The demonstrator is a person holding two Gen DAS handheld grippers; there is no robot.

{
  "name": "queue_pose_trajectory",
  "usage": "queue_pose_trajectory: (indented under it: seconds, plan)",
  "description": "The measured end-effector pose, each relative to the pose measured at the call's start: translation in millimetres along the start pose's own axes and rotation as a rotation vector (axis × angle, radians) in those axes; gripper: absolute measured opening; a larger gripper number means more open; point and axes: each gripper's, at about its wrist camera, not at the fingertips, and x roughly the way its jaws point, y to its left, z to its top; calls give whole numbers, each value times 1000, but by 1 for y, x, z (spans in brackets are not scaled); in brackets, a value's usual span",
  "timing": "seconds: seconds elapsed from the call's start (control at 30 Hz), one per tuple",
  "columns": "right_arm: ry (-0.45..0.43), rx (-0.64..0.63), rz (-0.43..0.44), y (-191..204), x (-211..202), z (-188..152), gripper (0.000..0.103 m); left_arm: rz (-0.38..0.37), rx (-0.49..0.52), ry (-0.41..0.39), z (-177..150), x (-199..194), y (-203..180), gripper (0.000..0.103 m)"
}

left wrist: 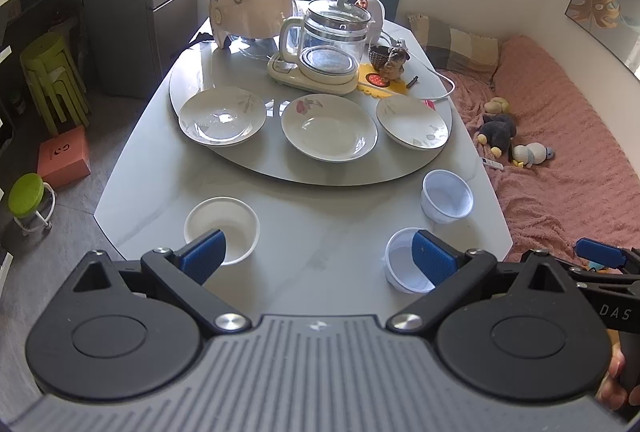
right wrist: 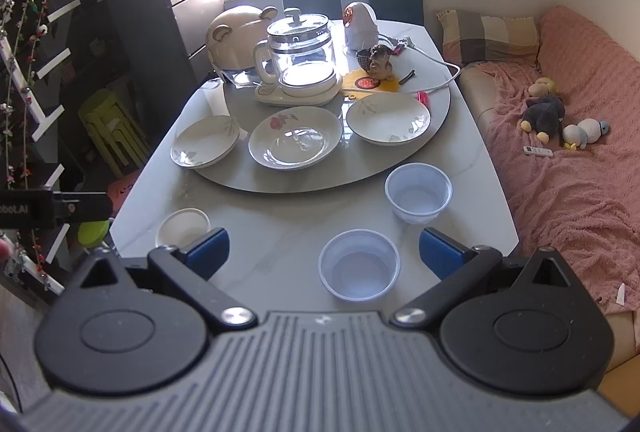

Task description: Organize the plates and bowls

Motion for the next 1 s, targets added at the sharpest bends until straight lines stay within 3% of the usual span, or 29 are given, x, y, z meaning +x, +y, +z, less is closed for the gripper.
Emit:
queue_pose_trajectory:
  seconds: [1.0]
  plan:
    - [5, 13, -3, -2, -4, 0, 103, -5, 2, 2, 0, -4, 1, 101]
